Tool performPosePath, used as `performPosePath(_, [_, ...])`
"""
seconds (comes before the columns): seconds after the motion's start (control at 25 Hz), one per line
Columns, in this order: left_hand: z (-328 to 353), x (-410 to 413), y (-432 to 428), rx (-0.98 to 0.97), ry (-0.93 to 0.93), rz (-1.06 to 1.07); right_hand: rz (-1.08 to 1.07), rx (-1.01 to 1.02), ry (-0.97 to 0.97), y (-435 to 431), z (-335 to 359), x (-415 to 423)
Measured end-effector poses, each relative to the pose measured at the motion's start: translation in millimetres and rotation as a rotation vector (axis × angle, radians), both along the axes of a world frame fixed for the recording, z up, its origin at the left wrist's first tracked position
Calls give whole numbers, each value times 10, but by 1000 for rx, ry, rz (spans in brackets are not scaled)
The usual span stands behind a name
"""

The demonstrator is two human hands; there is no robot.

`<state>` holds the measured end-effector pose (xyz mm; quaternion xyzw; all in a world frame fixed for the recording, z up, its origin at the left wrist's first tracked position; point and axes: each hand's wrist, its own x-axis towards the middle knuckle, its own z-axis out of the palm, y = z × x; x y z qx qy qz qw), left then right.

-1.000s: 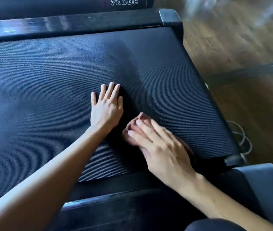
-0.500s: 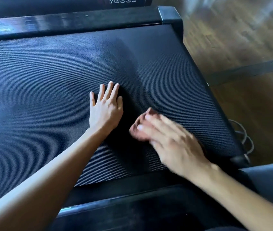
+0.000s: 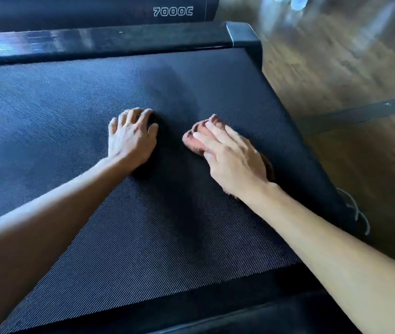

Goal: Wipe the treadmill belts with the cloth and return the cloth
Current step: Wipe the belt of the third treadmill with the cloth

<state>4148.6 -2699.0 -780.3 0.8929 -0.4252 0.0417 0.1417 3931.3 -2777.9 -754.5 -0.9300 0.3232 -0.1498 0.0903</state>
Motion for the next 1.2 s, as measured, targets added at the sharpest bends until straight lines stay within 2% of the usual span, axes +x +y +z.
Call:
performPosePath(0.08, [-1,249,-127,28,35,0,132,-100,-57,271,-110,-123])
performPosePath(0.2, [-10,508,-231,72,67,14,320,-108,-57,369,-124,-482])
performPosePath(0.32, [-78,497,-207,63,54,0,114,-62,11,-311,-74,104])
performPosePath(0.4, [-83,481,-183,26,54,-10,-5,-17,17,-470,-44,505])
performPosePath(0.48, [-69,511,-186,14,42,-13,29,-77,-35,-293,-87,497])
performPosePath(0.6, [-113,508,-204,48,20,-13,246,-75,-49,229,-183,25])
performPosePath(0.64, [-133,484,-208,46,6,-10,267,-85,-37,146,-168,34])
performPosePath(0.68, [-130,484,-223,44,0,-7,243,-89,-59,-42,-137,179])
performPosePath(0.84, [-115,515,-226,32,7,13,-68,17,-31,-769,-101,1125])
performPosePath(0.92, [-116,500,-252,43,-12,17,-65,-59,-83,-599,-196,1086])
performPosePath(1.04, [-128,496,-251,57,-31,15,120,-70,-167,-96,-307,683])
performPosePath(1.12, [-134,498,-243,61,-30,13,81,-110,-141,-419,-248,903])
performPosePath(1.2, [-122,491,-243,68,-23,9,-41,-53,-65,-973,-197,1396])
